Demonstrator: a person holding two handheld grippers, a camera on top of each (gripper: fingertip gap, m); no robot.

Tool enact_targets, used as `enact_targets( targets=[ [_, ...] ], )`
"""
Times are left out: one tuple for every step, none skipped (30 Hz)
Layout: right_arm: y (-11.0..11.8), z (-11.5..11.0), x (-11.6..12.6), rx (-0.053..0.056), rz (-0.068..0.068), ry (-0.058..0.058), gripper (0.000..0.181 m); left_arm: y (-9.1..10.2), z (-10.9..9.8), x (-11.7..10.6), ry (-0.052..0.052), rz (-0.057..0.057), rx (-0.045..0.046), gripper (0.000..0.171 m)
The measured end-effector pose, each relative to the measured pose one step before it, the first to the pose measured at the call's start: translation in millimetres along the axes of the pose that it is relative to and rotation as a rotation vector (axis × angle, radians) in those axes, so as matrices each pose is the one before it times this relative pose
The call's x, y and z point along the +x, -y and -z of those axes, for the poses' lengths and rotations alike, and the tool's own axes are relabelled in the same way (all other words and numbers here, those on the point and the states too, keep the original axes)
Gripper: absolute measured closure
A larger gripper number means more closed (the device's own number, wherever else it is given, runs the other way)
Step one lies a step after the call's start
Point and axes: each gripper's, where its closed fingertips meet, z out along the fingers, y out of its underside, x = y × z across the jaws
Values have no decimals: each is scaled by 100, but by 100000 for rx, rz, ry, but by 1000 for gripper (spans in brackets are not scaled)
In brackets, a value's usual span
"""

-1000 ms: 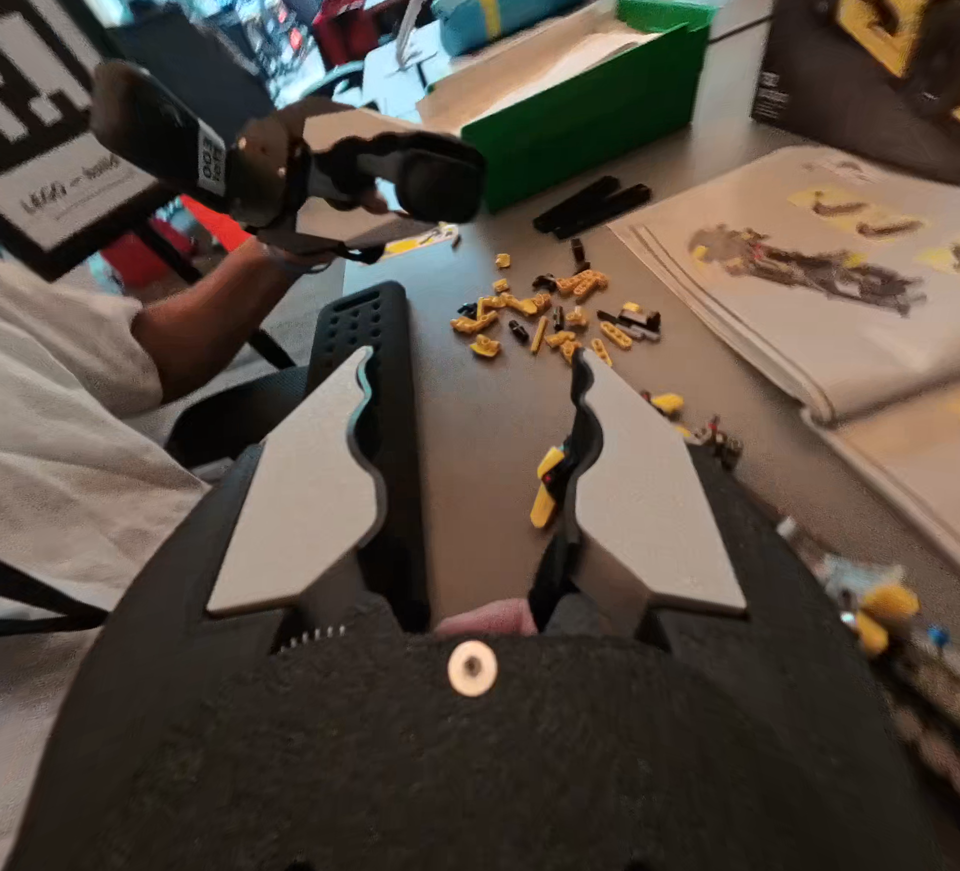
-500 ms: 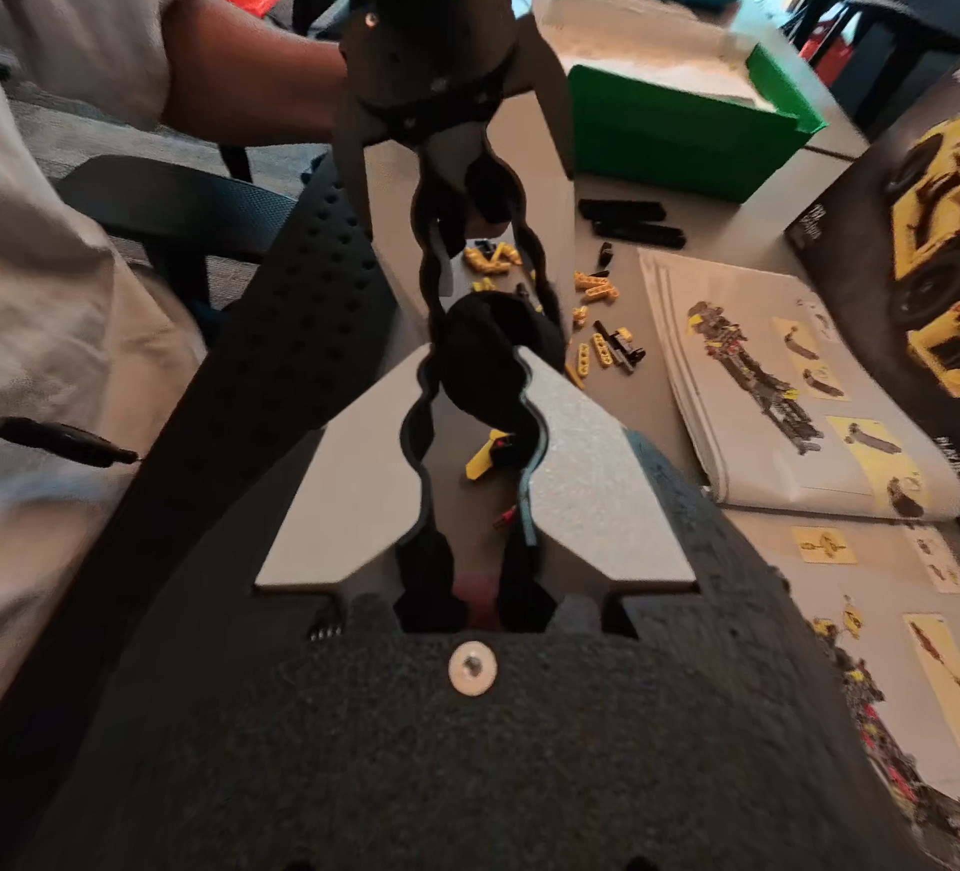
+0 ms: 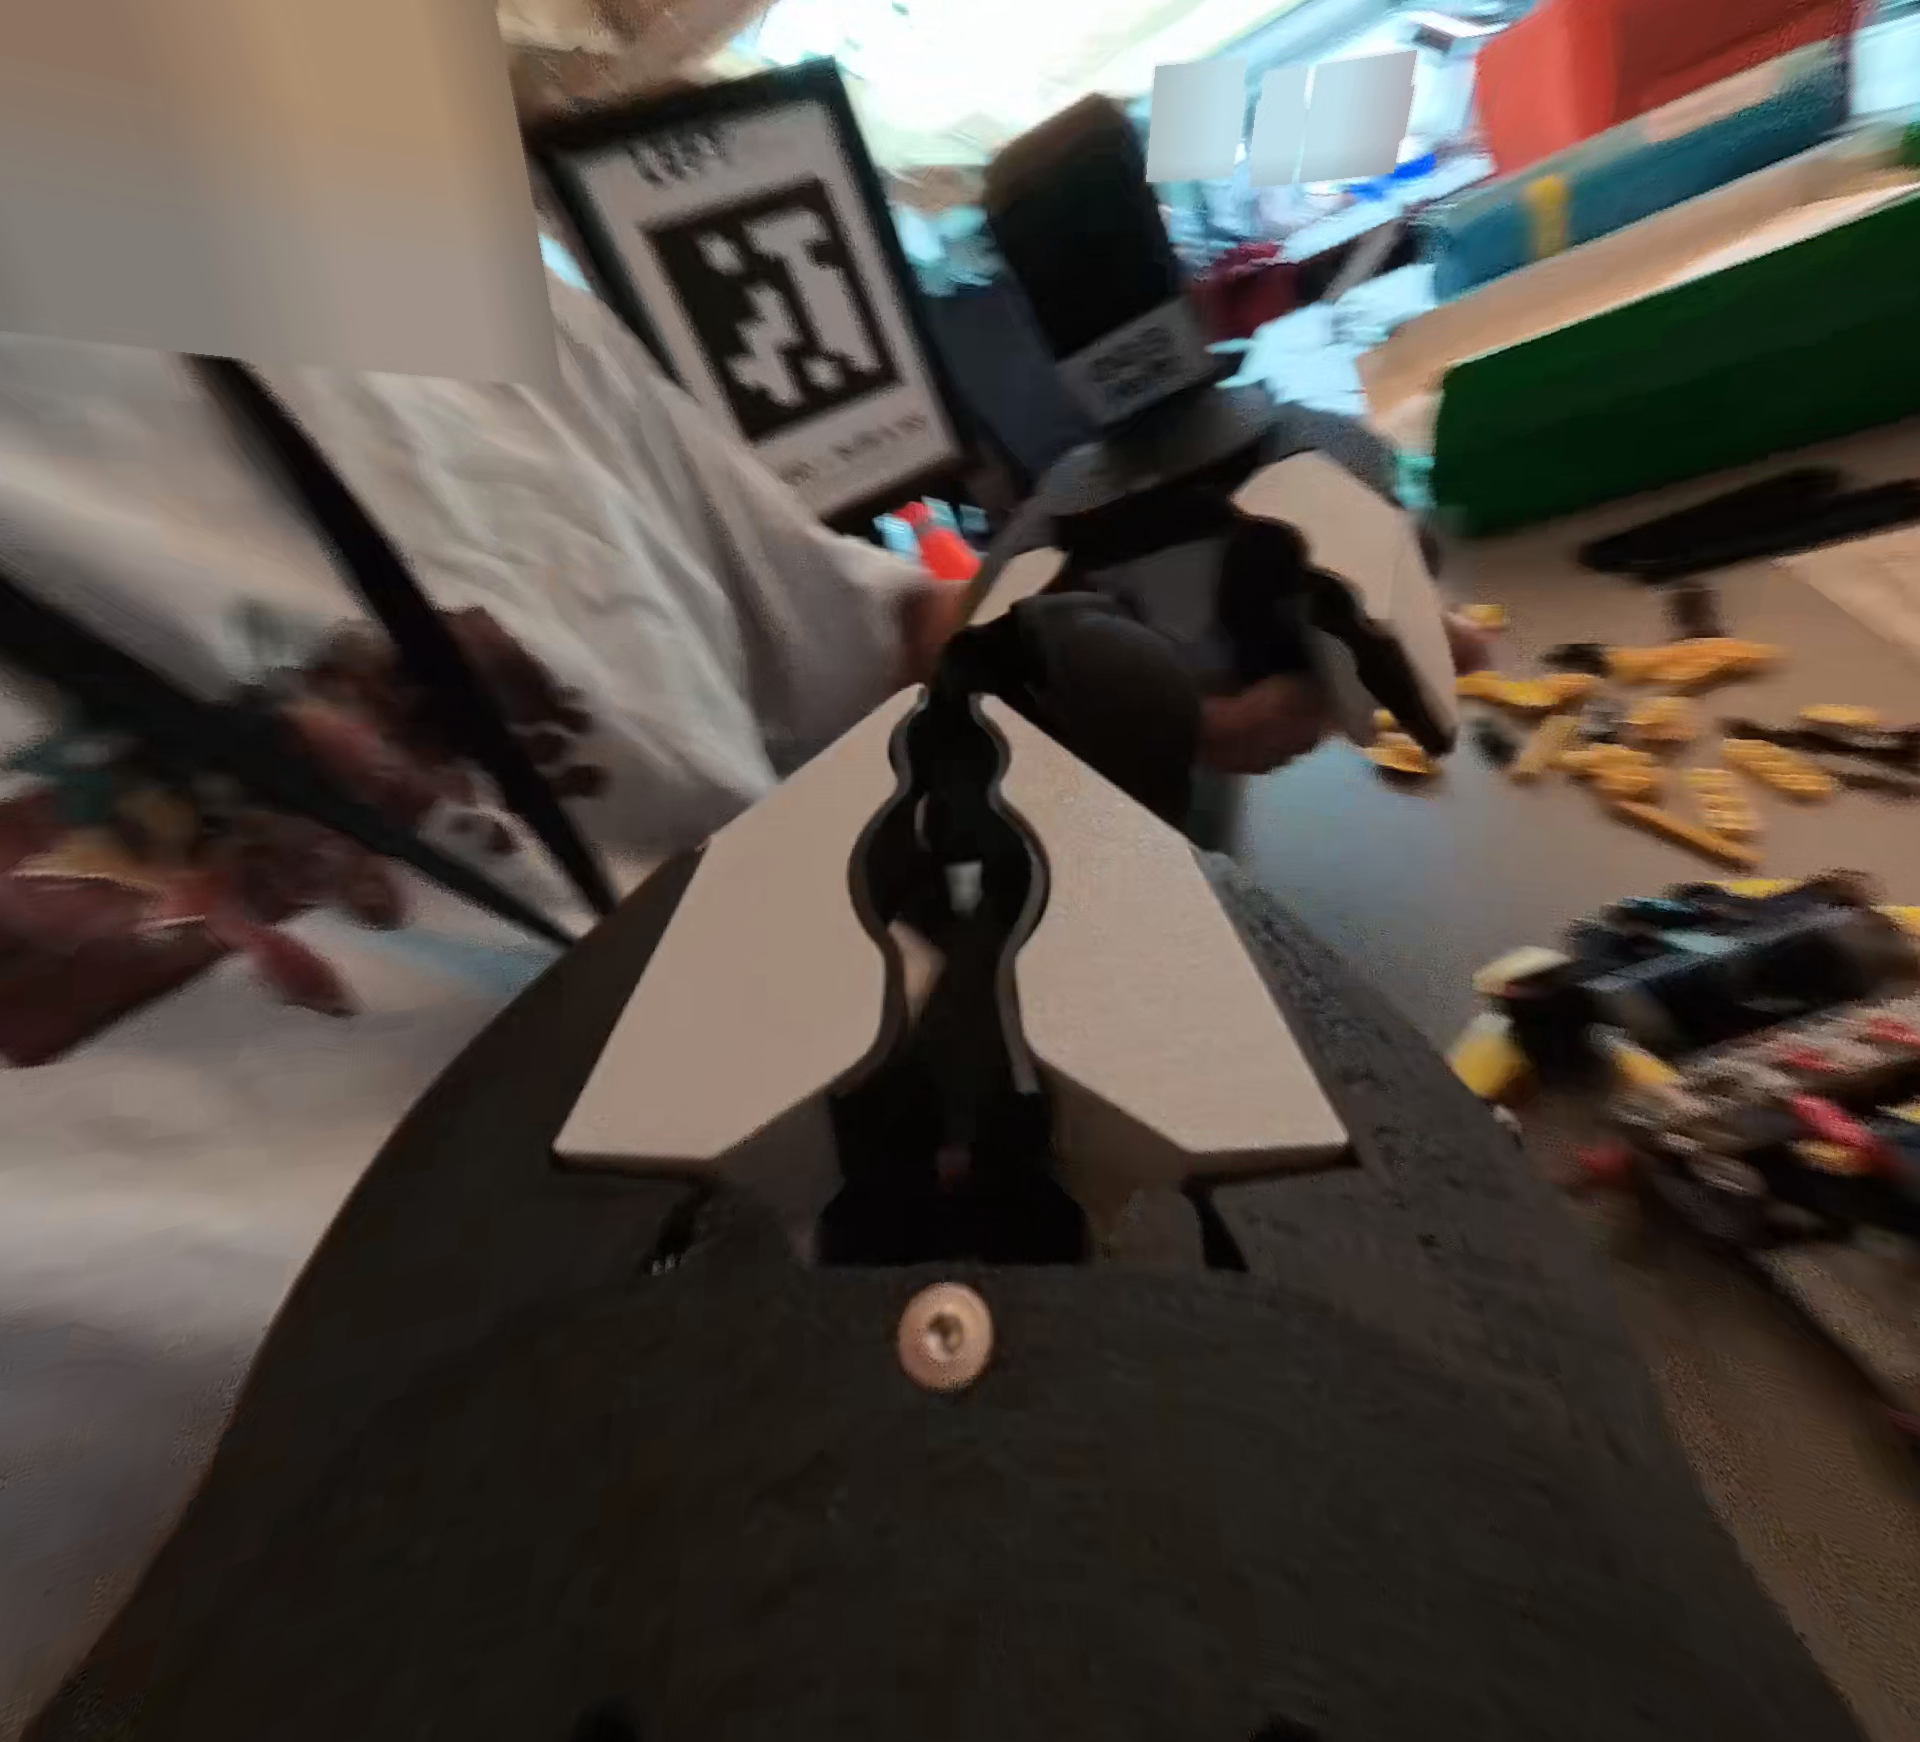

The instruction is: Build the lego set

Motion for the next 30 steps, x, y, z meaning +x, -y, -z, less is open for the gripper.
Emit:
enact_targets(
  targets=[
    [-33,45,-884,1723,-5835,7717,178,437,-146,1293,-12156,1455,-246,79],
    [-78,-8,-587,816,-4681,5810,178,325,-276,763,-8436,-695,-659,81],
    [-150,-45,-483,131,-3133,4950,178,171,-314,482,-5908,-2272,-1398,86],
    [-225,6,-349,-890,-2638,4091,178,180,-297,235,-3767,-2781,-1345,95],
    [-229,99,-35,-1253,-2298,1903,178,246,-192,213,-3057,-2377,-252,108],
    [-205,219,235,-1110,-1586,-321,178,261,-116,150,-2574,-617,986,116],
    [-138,250,-87,-537,-629,1039,178,-14,-135,-59,-1646,1035,401,119],
    [76,225,-50,740,-51,210,178,-338,-218,43,-2488,2326,-342,120],
    [-37,181,108,-119,695,-872,177,-444,-260,77,-2144,1571,-605,121],
    [-269,149,119,-1598,665,-857,177,-259,-192,7,-342,-266,436,122],
    [-321,192,225,-2254,1103,-1902,177,-310,-81,-128,1596,-1310,59,123],
    [-112,289,495,-699,2143,-4169,177,-398,21,-328,2864,-1010,-861,123],
    [-105,414,603,-248,1622,-4415,178,-383,79,-553,4006,1109,-1072,124],
    [-30,635,925,158,1114,-6575,179,-520,55,-821,5337,4074,-1695,124],
    [-72,676,1121,-138,1662,-8515,179,-621,-45,-794,5272,5640,-1791,124],
    [-351,380,924,-2072,2777,-8116,177,-555,-102,-457,3730,5708,-972,124],
    [-282,87,534,-1687,3042,-6418,177,-327,-88,-16,1535,4916,825,124],
    [-198,-118,115,-1216,2586,-3929,176,-192,-41,220,405,3349,1442,124],
    [-124,-142,-93,-453,2280,-2324,175,-212,40,280,-143,1226,536,124],
    [-335,-165,-333,-1206,1530,200,174,-297,85,295,-544,-582,-762,124],
    [-468,-162,-335,-1868,684,1679,174,-303,58,225,-412,-1478,-1153,124],
    [-480,-200,-356,-2217,152,2937,168,-153,36,131,-245,-1465,-392,125],
    [-490,-304,-464,-2940,-769,4273,156,30,62,161,-1160,-1357,638,125],
    [-356,-351,-465,-2696,-992,4521,152,-51,50,145,-1812,-1096,104,125],
    [-172,-279,-240,-2079,525,2344,150,-169,-8,100,-1851,-450,-521,125],
    [-148,-74,195,-2298,3033,-1100,153,-68,-10,-132,-224,-50,86,125],
    [-54,74,387,-1257,3365,-2686,156,21,1,-223,600,240,699,125],
    [71,107,177,-278,2155,-1121,156,116,7,-179,366,545,1125,125],
    [89,46,61,1,-282,-303,155,150,-25,-68,-11,860,1120,125],
    [50,-11,-68,228,-255,312,155,46,-67,-2,25,525,689,125]
  ],
)
